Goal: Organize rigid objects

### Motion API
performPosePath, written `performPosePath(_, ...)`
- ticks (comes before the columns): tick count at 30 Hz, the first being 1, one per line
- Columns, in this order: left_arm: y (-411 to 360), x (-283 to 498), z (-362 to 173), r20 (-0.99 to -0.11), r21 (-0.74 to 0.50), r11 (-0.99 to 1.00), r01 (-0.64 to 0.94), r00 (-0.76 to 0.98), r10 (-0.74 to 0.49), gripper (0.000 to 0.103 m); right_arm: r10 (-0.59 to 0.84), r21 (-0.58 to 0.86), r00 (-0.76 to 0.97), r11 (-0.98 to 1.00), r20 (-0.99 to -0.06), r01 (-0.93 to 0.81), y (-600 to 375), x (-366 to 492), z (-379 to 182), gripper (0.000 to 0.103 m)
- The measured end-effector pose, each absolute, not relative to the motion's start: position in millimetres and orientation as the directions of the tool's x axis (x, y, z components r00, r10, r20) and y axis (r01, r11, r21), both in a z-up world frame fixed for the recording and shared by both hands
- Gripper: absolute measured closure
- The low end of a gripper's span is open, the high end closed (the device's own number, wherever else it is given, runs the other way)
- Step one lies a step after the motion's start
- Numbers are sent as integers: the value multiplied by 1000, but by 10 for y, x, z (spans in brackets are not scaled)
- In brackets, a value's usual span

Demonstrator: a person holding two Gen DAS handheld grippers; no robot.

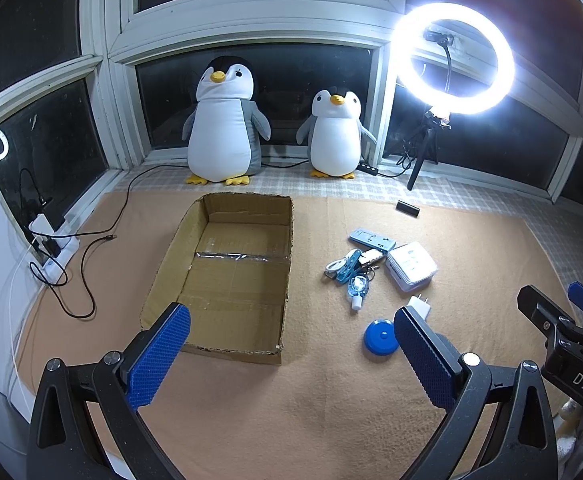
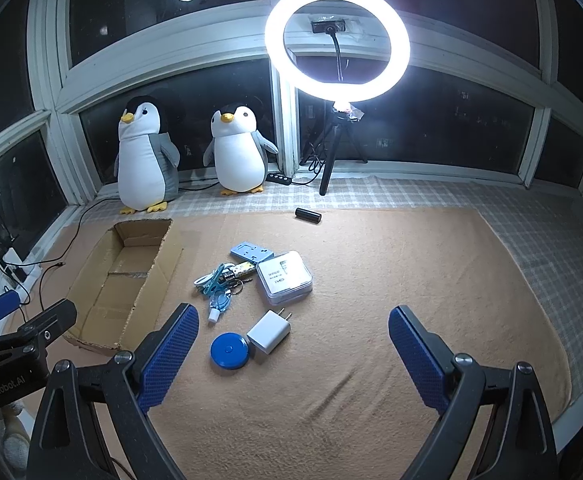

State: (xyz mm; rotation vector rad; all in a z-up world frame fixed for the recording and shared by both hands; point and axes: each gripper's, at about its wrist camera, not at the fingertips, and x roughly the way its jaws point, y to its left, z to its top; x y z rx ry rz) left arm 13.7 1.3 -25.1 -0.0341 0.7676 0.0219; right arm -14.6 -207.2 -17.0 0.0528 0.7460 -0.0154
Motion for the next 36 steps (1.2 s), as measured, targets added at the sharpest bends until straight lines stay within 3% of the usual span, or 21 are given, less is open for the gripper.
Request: performPosePath(36, 34, 117, -215, -684, -20, 999, -34, 729, 11, 0, 11, 47, 732, 998, -681, 28, -2052, -152, -150, 9)
